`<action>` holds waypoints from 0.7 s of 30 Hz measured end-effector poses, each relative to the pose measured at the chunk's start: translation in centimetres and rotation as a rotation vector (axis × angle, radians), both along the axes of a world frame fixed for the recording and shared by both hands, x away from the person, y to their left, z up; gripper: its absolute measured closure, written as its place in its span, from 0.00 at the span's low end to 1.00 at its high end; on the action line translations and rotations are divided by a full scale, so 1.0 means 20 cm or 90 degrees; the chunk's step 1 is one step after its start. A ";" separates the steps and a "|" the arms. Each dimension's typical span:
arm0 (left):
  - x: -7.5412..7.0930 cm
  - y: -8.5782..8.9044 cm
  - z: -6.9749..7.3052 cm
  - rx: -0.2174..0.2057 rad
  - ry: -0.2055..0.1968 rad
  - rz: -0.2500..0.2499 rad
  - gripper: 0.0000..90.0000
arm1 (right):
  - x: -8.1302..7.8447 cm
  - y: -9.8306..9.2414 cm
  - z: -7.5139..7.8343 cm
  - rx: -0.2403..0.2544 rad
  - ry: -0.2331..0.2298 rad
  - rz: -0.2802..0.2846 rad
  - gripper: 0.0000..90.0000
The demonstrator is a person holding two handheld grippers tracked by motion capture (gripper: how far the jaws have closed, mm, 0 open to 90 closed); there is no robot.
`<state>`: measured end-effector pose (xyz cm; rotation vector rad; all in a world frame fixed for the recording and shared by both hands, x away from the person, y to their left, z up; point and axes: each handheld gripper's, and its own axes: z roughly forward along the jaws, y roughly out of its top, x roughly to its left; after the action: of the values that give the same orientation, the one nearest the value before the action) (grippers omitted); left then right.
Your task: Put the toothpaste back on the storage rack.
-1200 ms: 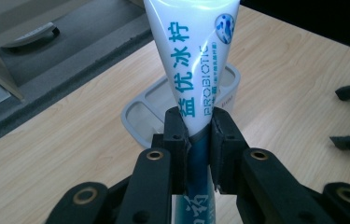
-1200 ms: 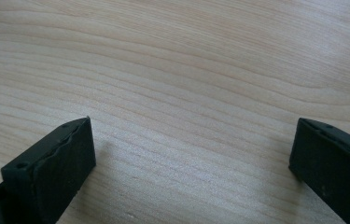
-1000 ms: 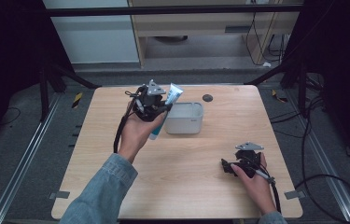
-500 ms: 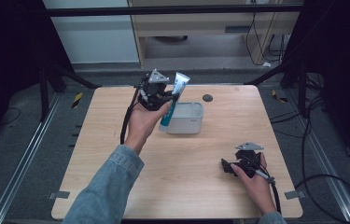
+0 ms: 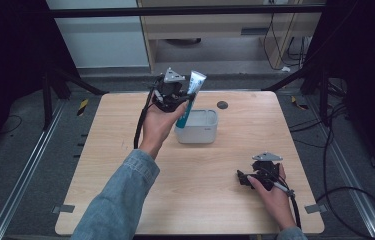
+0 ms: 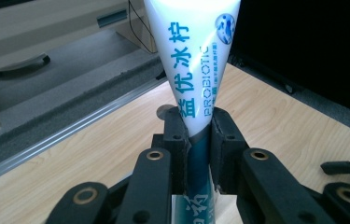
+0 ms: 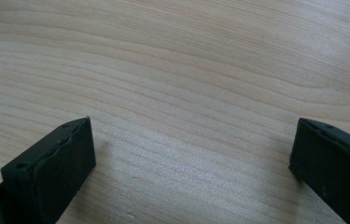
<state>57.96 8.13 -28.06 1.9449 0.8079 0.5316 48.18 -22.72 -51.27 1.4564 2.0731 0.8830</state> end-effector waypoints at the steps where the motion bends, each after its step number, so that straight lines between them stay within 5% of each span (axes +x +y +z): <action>1: 0.00 0.00 0.00 0.001 -0.002 -0.001 0.87 | 0.00 0.00 0.00 0.000 0.000 0.000 0.00; 21: 0.06 -0.06 0.00 -0.018 -0.018 0.007 0.87 | 0.00 0.00 0.00 -0.001 -0.001 0.000 0.00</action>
<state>59.14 6.98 -28.06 1.9047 0.8043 0.5493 48.19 -22.72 -51.27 1.4547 2.0720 0.8830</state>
